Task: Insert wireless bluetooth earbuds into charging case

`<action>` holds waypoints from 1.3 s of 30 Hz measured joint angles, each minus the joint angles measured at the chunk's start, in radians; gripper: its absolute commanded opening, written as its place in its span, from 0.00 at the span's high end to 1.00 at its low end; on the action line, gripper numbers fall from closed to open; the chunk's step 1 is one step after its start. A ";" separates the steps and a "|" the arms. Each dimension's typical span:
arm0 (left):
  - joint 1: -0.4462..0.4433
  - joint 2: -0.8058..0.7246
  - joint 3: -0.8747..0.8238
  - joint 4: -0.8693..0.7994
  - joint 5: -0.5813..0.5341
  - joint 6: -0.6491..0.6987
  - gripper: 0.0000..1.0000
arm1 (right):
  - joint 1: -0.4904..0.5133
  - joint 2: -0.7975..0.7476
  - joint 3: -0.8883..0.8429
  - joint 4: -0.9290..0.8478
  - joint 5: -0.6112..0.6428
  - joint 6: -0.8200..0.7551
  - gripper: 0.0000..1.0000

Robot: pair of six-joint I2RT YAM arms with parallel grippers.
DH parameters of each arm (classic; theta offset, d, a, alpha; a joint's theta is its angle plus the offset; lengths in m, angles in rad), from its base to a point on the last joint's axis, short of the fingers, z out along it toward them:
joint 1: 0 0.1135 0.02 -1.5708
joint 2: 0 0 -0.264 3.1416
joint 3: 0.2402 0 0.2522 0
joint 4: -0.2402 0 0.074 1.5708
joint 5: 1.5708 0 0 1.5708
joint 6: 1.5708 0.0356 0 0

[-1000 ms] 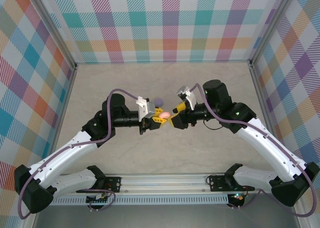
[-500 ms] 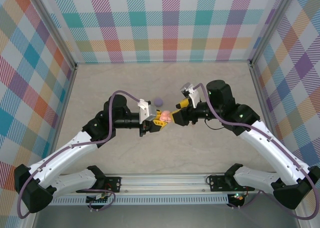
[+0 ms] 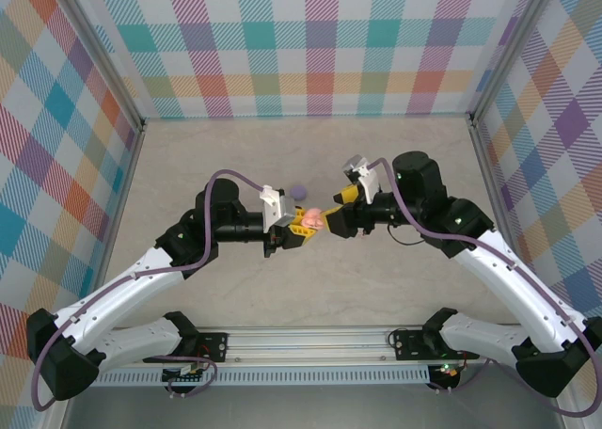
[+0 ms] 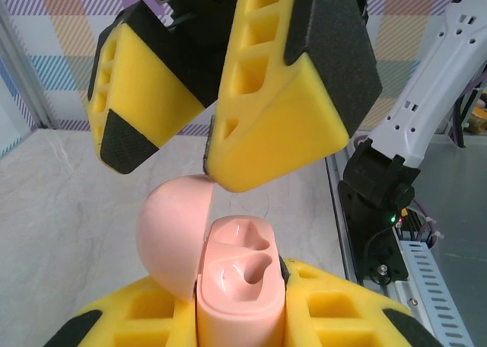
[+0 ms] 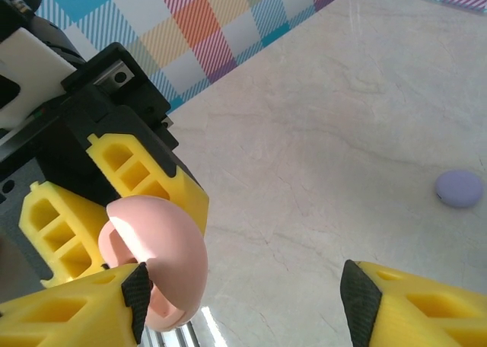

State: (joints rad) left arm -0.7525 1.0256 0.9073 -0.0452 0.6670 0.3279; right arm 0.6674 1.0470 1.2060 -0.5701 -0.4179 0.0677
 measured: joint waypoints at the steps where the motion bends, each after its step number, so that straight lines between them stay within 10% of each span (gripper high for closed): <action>1: 0.000 0.000 0.000 0.000 -0.004 -0.003 0.98 | 0.000 -0.005 0.000 0.000 0.003 0.000 0.31; 19: -0.002 0.000 0.000 0.019 -0.011 -0.045 0.98 | -0.005 0.003 -0.012 -0.014 -0.082 -0.031 0.33; 39: -0.003 0.047 0.044 -0.034 0.054 -0.069 0.94 | -0.007 0.053 -0.003 -0.057 -0.261 -0.099 0.78</action>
State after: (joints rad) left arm -0.7551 1.0725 0.9516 -0.0792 0.7208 0.2592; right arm 0.6605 1.1000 1.2034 -0.6270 -0.6788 -0.0315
